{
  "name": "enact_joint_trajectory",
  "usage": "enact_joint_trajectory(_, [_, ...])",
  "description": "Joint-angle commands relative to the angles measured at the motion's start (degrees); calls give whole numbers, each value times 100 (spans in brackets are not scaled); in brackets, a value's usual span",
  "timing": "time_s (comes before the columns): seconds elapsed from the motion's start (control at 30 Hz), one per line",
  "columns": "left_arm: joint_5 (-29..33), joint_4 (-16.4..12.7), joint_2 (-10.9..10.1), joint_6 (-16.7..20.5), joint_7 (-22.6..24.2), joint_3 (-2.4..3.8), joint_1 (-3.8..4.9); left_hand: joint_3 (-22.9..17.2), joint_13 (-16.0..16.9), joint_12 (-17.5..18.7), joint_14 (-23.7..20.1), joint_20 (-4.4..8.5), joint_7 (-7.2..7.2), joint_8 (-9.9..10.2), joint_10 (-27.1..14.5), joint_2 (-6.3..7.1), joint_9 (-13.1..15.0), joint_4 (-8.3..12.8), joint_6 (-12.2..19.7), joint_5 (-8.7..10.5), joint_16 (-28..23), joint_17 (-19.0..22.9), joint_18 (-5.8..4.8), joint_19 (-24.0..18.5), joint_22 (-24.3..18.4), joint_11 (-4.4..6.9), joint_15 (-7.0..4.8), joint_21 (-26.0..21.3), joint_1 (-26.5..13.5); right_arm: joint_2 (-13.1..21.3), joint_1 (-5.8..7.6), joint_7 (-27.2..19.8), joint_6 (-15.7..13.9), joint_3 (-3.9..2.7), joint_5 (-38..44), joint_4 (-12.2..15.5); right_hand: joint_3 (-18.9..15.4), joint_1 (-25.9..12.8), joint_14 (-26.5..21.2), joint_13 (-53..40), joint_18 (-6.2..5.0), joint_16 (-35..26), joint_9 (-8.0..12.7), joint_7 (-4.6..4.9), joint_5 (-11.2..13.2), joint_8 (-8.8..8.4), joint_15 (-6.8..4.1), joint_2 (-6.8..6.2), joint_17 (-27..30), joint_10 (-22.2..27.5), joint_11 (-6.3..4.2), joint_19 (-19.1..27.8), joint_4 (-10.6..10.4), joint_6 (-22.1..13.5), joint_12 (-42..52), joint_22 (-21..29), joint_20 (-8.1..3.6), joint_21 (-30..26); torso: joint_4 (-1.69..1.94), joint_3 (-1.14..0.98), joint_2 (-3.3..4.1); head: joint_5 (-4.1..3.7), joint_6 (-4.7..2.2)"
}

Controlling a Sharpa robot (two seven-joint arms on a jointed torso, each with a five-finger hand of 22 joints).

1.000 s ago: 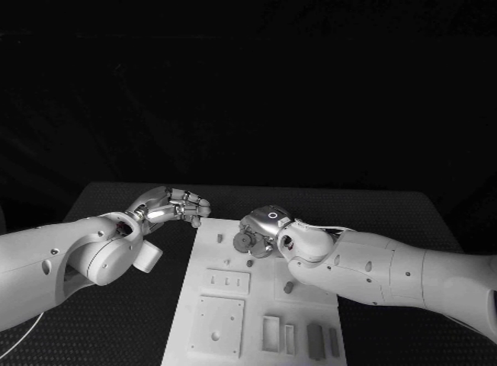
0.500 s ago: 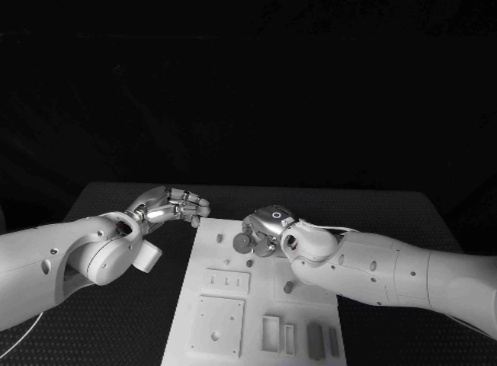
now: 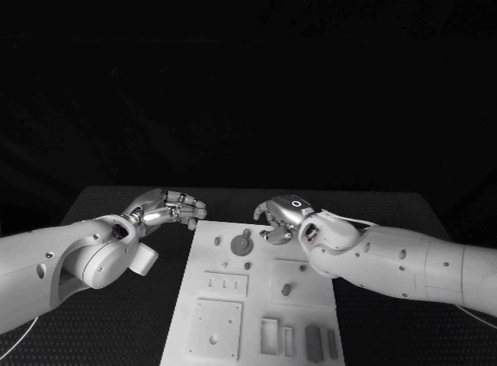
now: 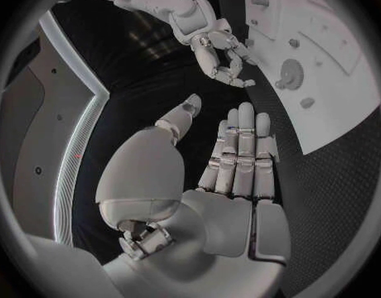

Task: Assemble the parts on the task board

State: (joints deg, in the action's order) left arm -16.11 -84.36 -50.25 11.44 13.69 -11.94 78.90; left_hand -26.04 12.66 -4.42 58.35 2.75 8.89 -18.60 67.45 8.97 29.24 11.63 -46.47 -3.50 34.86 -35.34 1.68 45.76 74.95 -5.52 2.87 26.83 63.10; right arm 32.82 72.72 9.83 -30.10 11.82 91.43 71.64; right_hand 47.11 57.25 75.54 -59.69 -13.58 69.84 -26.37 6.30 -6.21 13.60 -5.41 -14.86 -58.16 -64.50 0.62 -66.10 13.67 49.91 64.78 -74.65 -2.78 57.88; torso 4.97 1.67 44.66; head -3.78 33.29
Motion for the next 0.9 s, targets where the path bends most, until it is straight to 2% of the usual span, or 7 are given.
enact_joint_trajectory(0.03, [7,1,-18,-68,77,4,7,-2,8,18,-35,10,43,24,16,-18,8,25,2,-14,-25,8,26,-43,78,-34,-1,26,-18,258,52,-597,-18,-51,-938,151,-5,56,5,11,-142,-24,-9,149,-68,27,36,19,-10,-2,62,-17,-27,4,48,4,-8,-33,-17,-2,-5,-34,-20])
enact_joint_trajectory(0.13, [7,0,-31,-67,81,4,7,-5,27,-3,-33,10,44,22,65,-22,18,33,-14,-14,-23,9,26,-45,78,-23,-2,28,-23,552,103,-1011,175,-65,-1307,272,-65,37,7,11,-142,-21,-16,180,-105,56,65,49,-22,9,93,-17,-8,55,69,1,-6,-26,-43,-9,-13,-48,-37])
enact_joint_trajectory(0.27, [7,10,-25,-93,84,4,7,-10,53,-30,-31,10,58,22,137,-21,30,44,-32,-14,-19,9,27,-45,77,-24,-3,33,-30,895,110,-1343,388,-130,-1795,391,-349,-73,-5,9,-142,-19,-14,199,-345,67,85,134,-52,63,112,-2,104,64,113,-8,1,-12,-85,-29,-23,-47,-33])
enact_joint_trajectory(0.4, [7,37,-8,-101,88,4,6,-13,66,-42,-32,10,71,22,171,-25,37,48,-43,-13,-18,9,28,-45,76,-30,-3,36,-36,1149,111,-1639,592,-135,-2140,320,-595,-113,-19,26,-142,-36,-11,193,-399,76,77,223,-71,106,106,33,220,72,137,-6,8,-24,-117,-56,-31,-69,-43])
enact_joint_trajectory(0.5, [7,54,-4,-106,91,4,5,-13,67,-41,-32,10,72,22,172,-26,38,49,-44,-13,-18,9,28,-45,76,-31,-3,36,-35,1273,106,-1691,648,-133,-2191,312,-725,-117,-28,38,-142,-49,-6,193,-448,78,78,273,-81,131,106,57,270,70,147,-6,13,-32,-143,-64,-34,-87,-42])
enact_joint_trajectory(0.67, [7,113,25,-118,93,3,3,-15,66,-32,-33,10,73,25,162,-26,39,54,-42,-13,-18,9,28,-46,76,-34,-2,37,-36,1457,62,-1729,682,-132,-2241,350,-875,-105,-46,51,-142,-65,3,196,-537,70,77,285,-96,166,108,88,281,53,160,-8,23,-40,-230,-119,-33,-80,-14])
enact_joint_trajectory(0.9, [7,140,49,-143,93,2,2,-17,65,-16,-35,9,72,32,142,-31,41,59,-37,-13,-19,10,27,-47,75,-37,-1,37,-40,1555,-87,-1718,691,-131,-2255,316,-968,-103,-54,61,-142,-73,12,201,-573,58,81,273,-106,187,112,104,285,30,167,-8,28,-44,-322,-157,-46,-72,15])
